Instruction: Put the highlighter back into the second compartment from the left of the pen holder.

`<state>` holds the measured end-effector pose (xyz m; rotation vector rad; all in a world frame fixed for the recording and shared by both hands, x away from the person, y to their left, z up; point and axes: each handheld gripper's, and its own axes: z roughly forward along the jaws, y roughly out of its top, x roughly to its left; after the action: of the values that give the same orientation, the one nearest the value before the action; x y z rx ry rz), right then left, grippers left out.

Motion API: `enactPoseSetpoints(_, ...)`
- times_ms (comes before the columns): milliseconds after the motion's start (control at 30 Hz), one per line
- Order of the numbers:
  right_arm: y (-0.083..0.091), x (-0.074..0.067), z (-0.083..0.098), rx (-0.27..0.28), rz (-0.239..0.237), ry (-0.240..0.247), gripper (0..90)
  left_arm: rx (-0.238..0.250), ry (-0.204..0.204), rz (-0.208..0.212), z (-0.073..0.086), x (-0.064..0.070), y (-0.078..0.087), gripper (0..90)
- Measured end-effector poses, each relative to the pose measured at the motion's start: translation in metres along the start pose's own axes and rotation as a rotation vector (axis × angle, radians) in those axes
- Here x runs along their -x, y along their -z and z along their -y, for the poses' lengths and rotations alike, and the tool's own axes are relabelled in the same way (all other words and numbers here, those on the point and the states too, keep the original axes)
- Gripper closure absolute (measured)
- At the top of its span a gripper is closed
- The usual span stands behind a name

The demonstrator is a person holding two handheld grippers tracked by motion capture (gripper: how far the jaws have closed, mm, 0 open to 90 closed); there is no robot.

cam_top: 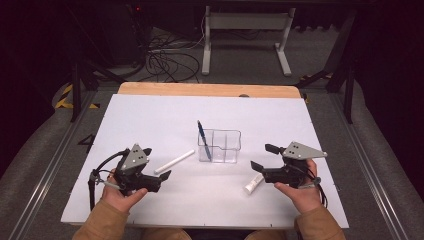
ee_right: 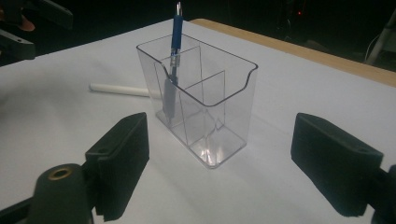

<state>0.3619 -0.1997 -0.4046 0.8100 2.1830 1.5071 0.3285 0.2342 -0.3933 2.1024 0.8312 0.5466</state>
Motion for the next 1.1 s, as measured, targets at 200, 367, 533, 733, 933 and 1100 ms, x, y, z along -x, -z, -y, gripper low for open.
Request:
enactPoseSetpoints(200,0.001,0.000,0.000,0.004,0.000,-0.004,20.0,-0.057,-0.007,-0.003,-0.009,-0.002,-0.012,8.4)
enactPoseSetpoints(367,0.000,0.000,0.000,0.002,-0.001,-0.003,19.9,-0.098,-0.007,-0.010,-0.015,-0.003,-0.022,8.9)
enactPoseSetpoints(533,0.000,0.000,0.001,-0.001,-0.003,-0.007,20.0,-0.151,-0.014,-0.005,-0.021,-0.005,-0.032,10.1)
enactPoseSetpoints(733,0.000,0.001,0.001,-0.003,-0.005,-0.010,20.1,-0.208,-0.044,-0.019,-0.026,-0.005,-0.045,10.9)
enactPoseSetpoints(933,-0.001,0.000,0.002,-0.006,-0.011,-0.010,20.2,-0.251,-0.064,-0.004,-0.030,-0.004,-0.058,12.1)
enactPoseSetpoints(1100,-0.001,0.000,0.002,-0.008,-0.013,-0.009,20.2,-0.285,-0.074,-0.006,-0.031,-0.007,-0.065,13.3)
